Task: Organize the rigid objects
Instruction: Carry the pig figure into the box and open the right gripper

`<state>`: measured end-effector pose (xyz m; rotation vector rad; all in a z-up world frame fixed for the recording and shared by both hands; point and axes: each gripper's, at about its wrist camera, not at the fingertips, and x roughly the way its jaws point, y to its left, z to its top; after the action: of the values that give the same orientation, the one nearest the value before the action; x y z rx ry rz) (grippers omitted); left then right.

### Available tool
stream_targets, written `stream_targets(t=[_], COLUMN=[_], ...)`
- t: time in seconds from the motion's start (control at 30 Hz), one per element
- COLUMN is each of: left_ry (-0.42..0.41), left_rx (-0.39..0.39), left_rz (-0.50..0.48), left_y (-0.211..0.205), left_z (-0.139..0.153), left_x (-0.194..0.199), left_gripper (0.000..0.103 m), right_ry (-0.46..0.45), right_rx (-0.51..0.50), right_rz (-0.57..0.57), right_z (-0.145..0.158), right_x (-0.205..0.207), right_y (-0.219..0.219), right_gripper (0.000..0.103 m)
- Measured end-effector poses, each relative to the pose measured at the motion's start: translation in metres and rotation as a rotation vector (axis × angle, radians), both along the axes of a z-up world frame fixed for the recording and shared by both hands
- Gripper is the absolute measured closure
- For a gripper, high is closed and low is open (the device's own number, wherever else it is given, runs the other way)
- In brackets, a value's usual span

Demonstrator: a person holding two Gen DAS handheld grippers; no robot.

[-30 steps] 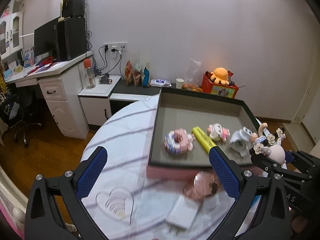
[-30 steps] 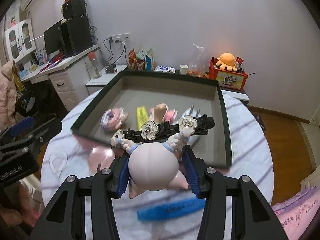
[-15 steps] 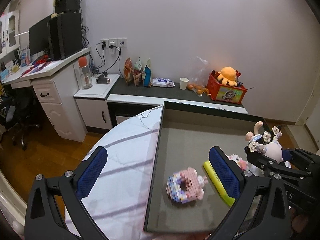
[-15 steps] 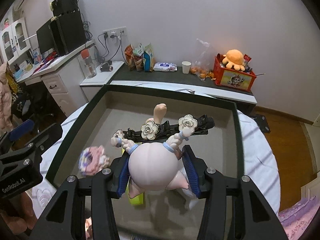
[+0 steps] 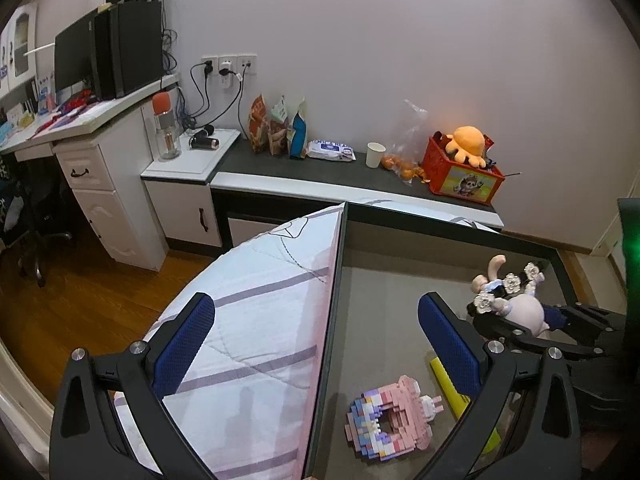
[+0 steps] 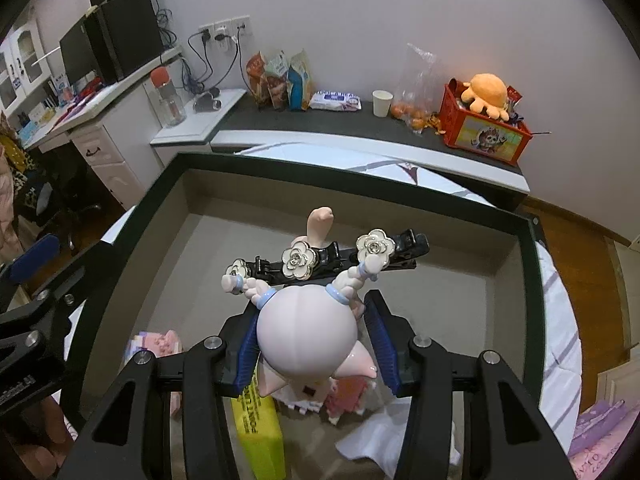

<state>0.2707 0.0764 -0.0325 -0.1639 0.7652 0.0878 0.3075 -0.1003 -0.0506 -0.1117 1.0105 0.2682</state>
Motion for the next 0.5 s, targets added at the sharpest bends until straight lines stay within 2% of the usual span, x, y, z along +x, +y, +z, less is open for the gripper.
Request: stream_targets(t=[0.33,0.4,0.47,0.5], left_ry=[0.006,0.01,0.009,0.006], left_rx=[-0.014,-0.016,-0.02,-0.02], left_rz=[-0.002,0.001,0.002,0.002], left_y=[0.002,0.003,0.004,0.004], left_z=[0.001,0.002,0.003,0.005], left_x=[0.001,0.001,-0.001,-0.003], left_gripper=[0.0,0.0,0.0,0.0], right_ry=[0.055,0.041,0.03,0.024], right_rx=[-0.02,-0.021,-0.024,-0.022], right_rz=[0.005,-0.008,-0.015,-0.014], right_z=[-0.013,-0.009,-0.004,-0.002], right_x=[0.017,0.015,0.013,0.01], right_y=[0.007,0.005,0.004,0.004], right_gripper=[0.052,0.041,0.025,0.024])
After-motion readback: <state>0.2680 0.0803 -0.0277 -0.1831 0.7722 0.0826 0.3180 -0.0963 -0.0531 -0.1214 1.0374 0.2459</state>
